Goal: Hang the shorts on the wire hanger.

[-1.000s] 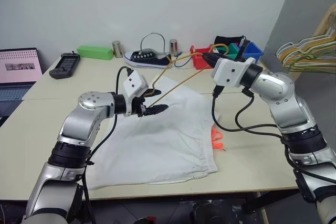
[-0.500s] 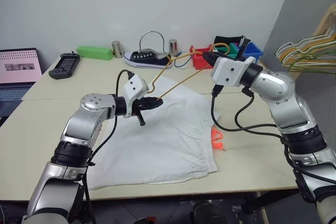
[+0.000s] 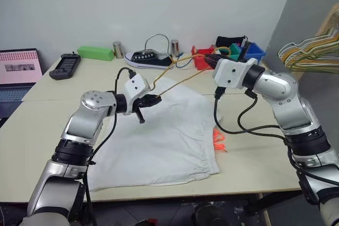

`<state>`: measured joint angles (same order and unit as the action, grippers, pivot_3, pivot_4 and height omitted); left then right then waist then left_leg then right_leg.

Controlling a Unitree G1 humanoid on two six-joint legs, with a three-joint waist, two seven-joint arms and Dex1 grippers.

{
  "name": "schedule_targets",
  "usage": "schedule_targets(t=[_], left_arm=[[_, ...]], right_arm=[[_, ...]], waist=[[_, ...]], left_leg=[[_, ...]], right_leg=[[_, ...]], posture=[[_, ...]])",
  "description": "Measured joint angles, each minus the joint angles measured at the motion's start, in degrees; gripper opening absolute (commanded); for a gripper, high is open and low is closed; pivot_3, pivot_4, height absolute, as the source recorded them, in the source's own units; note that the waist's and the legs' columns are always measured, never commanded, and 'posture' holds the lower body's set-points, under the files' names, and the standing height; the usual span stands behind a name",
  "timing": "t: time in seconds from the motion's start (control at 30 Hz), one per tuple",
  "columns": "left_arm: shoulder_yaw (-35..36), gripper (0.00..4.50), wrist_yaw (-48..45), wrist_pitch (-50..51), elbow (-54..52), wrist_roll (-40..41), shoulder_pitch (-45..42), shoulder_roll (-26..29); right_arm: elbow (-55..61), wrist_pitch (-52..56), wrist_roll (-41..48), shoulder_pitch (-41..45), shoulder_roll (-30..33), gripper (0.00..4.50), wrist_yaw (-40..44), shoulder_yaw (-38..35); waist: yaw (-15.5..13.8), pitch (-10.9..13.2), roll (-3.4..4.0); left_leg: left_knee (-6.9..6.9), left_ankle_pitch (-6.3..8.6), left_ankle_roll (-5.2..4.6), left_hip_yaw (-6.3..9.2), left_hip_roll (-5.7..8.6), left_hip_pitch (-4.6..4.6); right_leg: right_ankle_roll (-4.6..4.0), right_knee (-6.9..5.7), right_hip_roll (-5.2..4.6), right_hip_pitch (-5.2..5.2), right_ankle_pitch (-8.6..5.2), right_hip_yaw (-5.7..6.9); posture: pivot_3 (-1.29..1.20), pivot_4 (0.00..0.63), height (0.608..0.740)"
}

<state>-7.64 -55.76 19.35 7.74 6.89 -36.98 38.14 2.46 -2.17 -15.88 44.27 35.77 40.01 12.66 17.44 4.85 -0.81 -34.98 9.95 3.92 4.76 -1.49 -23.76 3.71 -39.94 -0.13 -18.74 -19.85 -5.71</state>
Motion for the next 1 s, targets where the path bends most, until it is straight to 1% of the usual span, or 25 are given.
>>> schedule_targets(t=[0.03, 0.07, 0.13, 0.2, 0.33, 0.37, 0.4, 0.53, 0.7, 0.87, 1.0], left_arm=[[0.00, 0.00, 0.16, -0.36, 0.34, -0.49, -0.05, 0.22], [0.00, 0.00, 0.14, -0.63, 0.53, -0.63, -0.05, 0.32], [0.00, 0.00, 0.19, -2.33, 1.58, -2.20, 0.02, 1.18], [-0.13, 0.00, 0.37, -4.32, 1.67, -4.13, 0.28, 2.71], [-1.78, 0.00, 1.40, -8.93, 1.06, -9.33, 0.97, 5.25], [-2.19, 0.00, 1.49, -9.84, 0.74, -10.53, 1.21, 5.51], [-2.76, 0.00, 1.71, -10.72, 0.50, -11.95, 1.47, 5.69], [-4.51, 0.00, 2.40, -12.88, -1.03, -15.39, 2.27, 5.77], [-5.47, 0.00, 3.30, -14.92, -3.40, -19.33, 2.26, 6.21], [-5.84, 0.00, 3.76, -16.86, -3.92, -23.00, 2.23, 7.67], [-5.99, 0.00, 3.91, -18.84, -3.90, -24.73, 2.16, 8.34]], right_arm=[[-0.05, 0.52, 0.05, -0.34, 0.51, 1.63, 1.10, 0.04], [-0.05, 0.63, 0.07, -0.47, 0.68, 1.76, 1.50, 0.06], [-0.09, 1.41, 0.39, -1.37, 2.42, 2.36, 4.31, 0.40], [-0.25, 2.45, 0.80, -1.62, 3.56, 2.77, 6.16, 0.40], [-2.73, 3.00, 0.40, 0.07, 3.77, 3.87, 6.03, 0.33], [-3.18, 3.07, 0.06, 0.68, 3.65, 4.02, 5.94, 0.35], [-3.71, 3.17, -0.41, 1.31, 3.36, 4.40, 5.93, 0.41], [-5.57, 3.54, -1.51, 1.73, 3.19, 4.40, 6.56, 1.87], [-7.39, 3.96, -1.72, 0.83, 3.75, 4.40, 11.55, 4.85], [-7.38, 5.31, -0.84, 0.83, 4.25, 4.40, 15.25, 5.09], [-7.39, 5.40, -0.93, 0.91, 4.25, 4.40, 16.20, 5.10]], waist=[[-0.02, 0.00, 0.00], [-0.02, 0.00, -0.01], [-0.02, 0.00, 0.00], [0.06, 0.00, 0.00], [0.22, 0.00, 0.00], [0.17, 0.00, 0.00], [0.13, 0.00, 0.00], [-0.16, 0.00, 0.00], [-0.28, 0.01, 0.00], [-0.34, 0.01, 0.00], [-0.87, 0.01, 0.00]], left_leg=[[0.00, 0.00, 0.00, 0.01, 0.00, 0.00], [0.00, 0.00, 0.00, 0.01, 0.00, 0.00], [0.00, 0.00, 0.00, 0.00, 0.00, -0.01], [0.00, 0.00, 0.00, -0.01, -0.01, -0.01], [0.00, 0.00, 0.00, -0.02, -0.01, 0.01], [0.00, 0.00, 0.00, -0.02, -0.01, 0.01], [0.00, 0.00, 0.00, -0.02, -0.01, 0.01], [0.00, 0.00, 0.00, -0.03, 0.00, -0.01], [0.01, 0.00, -0.01, -0.04, 0.00, -0.01], [0.01, 0.00, -0.01, -0.03, -0.01, 0.00], [0.01, 0.00, -0.01, -0.04, -0.01, 0.00]], right_leg=[[0.00, 0.00, 0.00, 0.00, 0.00, 0.01], [0.00, 0.00, 0.00, 0.00, 0.00, 0.01], [0.02, 0.00, 0.00, -0.02, -0.01, 0.01], [0.02, 0.00, 0.00, -0.02, -0.01, -0.01], [0.02, -0.02, 0.00, -0.03, -0.01, -0.02], [0.03, -0.02, 0.00, -0.03, -0.02, -0.01], [0.03, -0.03, 0.00, -0.02, -0.02, -0.02], [0.03, -0.02, 0.00, -0.03, -0.02, -0.01], [0.03, -0.01, 0.00, -0.04, -0.02, -0.03], [0.11, -0.03, 0.01, -0.04, -0.07, -0.02], [0.20, -0.03, 0.01, -0.03, -0.11, -0.03]], posture=[[-0.24, 0.003, 0.740], [-0.24, 0.003, 0.740], [-0.24, 0.003, 0.740], [-0.24, 0.005, 0.740], [-0.23, 0.008, 0.740], [-0.22, 0.014, 0.740], [-0.22, 0.017, 0.740], [-0.21, 0.019, 0.740], [-0.19, 0.026, 0.740], [-0.18, 0.027, 0.740], [-0.18, 0.027, 0.740]])
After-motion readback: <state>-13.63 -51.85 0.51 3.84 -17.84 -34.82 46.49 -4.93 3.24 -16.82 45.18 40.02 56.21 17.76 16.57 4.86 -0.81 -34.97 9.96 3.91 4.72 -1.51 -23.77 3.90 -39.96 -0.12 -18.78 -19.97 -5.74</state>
